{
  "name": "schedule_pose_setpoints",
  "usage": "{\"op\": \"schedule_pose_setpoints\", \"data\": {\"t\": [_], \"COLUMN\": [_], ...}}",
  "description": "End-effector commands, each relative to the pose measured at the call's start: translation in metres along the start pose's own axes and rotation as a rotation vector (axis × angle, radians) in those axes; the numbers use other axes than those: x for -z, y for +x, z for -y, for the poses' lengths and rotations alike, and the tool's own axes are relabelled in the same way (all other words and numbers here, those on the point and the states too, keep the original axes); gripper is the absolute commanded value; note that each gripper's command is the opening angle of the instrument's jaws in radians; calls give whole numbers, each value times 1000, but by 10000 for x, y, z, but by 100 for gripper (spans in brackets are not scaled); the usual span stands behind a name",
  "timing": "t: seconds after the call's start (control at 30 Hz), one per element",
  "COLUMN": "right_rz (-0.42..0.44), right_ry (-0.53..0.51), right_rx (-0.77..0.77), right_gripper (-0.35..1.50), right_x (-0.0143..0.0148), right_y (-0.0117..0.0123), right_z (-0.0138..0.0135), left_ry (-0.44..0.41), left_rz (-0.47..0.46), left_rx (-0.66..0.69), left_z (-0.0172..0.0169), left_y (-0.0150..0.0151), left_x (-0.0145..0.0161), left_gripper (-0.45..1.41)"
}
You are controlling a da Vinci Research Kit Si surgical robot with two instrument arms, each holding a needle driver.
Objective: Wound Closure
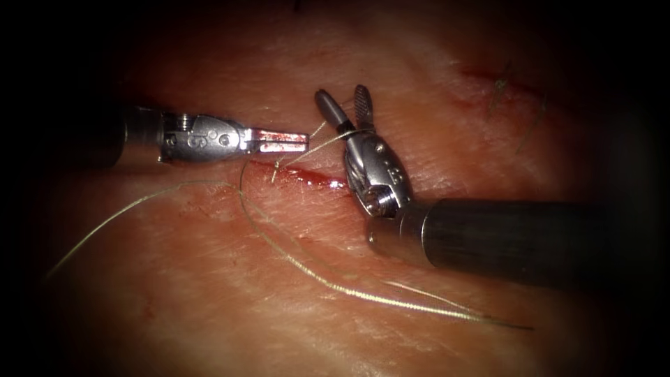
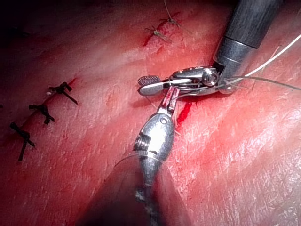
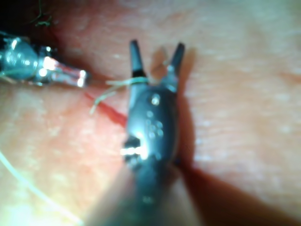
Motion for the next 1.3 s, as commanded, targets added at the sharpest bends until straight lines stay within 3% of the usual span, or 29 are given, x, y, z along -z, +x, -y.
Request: {"op": "schedule_pose_setpoints", "data": {"t": [0.03, 0.1, 0.13, 0.2, 0.23, 0.27, 0.43, 0.83, 1.07, 1.2, 1.3], "right_rz": [1, 5, 9, 35, 42, 47, 67, 68, 98, 116, 145], "right_ry": [3, 9, 14, 43, 58, 68, 105, 236, 260, 266, 293], "right_rx": [4, 2, -1, -8, -13, -18, -26, -3, 30, 40, 46], "right_gripper": [125, 116, 100, 33, -16, -35, -35, -35, -35, -35, -35], "right_x": [-5, -6, -5, -3, -1, 1, 9, 48, 68, 74, 87], "right_y": [-9, -10, -10, -12, -14, -15, -15, -8, -38, -51, -59], "right_z": [1, 0, 0, 0, 0, 1, 12, 81, 84, 87, 93], "left_ry": [-1, -3, -3, -4, -5, -6, -9, 15, 44, 50, 47], "left_rz": [-1, 1, 1, 0, 0, -1, -2, 33, 55, 58, 68], "left_rx": [2, 2, 1, 1, 1, 1, 0, -2, 0, 1, 13], "left_z": [-1, 1, 1, 1, 1, 1, 2, 15, 39, 52, 82], "left_y": [-7, -8, -8, -9, -9, -9, -10, -33, -44, -48, -48], "left_x": [-7, -9, -9, -8, -7, -7, -4, 32, 59, 58, 60], "left_gripper": [-45, -45, -45, -45, -45, -45, -45, -45, -45, -45, -45]}}
